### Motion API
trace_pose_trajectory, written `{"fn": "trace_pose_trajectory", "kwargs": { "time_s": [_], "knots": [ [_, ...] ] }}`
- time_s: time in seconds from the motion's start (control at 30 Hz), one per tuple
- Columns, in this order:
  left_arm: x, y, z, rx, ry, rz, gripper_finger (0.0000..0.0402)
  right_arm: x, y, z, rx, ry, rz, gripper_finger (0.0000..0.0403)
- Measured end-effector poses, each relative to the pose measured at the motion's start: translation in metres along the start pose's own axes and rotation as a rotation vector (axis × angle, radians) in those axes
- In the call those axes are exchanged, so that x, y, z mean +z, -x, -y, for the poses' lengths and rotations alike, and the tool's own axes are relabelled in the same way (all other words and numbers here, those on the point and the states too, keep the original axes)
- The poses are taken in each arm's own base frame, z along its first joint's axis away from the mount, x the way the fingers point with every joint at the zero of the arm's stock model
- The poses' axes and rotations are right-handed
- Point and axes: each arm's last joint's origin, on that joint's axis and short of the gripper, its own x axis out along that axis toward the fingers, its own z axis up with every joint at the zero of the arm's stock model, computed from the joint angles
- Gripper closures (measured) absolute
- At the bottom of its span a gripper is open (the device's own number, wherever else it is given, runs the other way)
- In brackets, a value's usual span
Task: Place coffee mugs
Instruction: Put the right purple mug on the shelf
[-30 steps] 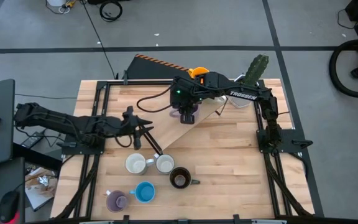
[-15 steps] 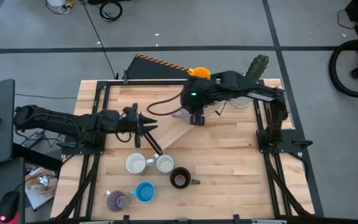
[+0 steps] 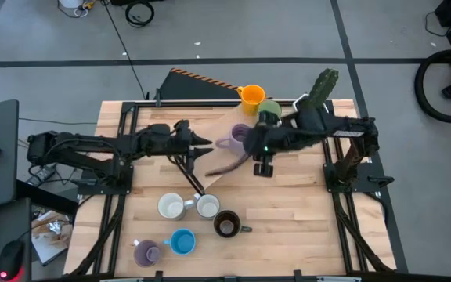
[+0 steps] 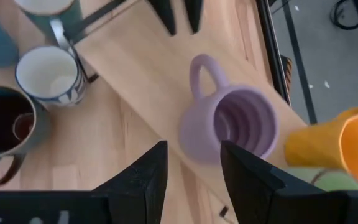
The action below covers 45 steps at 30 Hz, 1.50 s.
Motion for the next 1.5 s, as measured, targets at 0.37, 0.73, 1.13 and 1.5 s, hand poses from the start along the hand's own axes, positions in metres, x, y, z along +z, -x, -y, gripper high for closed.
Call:
{"fn": "trace_pose_trajectory", "kwargs": {
  "time_s": [0.37, 0.73, 1.13, 1.5],
  "knots": [
    [0.006, -0.011, -0.001, 0.009, -0.106, -0.047, 0.0157, -0.037, -0.007, -0.047, -0.094, -0.007, 0.01, 0.0248],
    [0.002, -0.016, -0.026, 0.003, -0.067, -0.067, 0.0174, -0.081, -0.04, -0.062, -0.001, -0.08, 0.137, 0.0255],
    [0.004, -0.024, -0.029, -0.061, -0.053, -0.013, 0.0182, -0.134, -0.064, -0.064, 0.022, -0.197, 0.241, 0.0261],
    [-0.001, -0.038, -0.033, 0.052, -0.105, 0.024, 0.0182, -0.153, -0.088, -0.07, 0.035, -0.192, 0.312, 0.0261]
  ]
}}
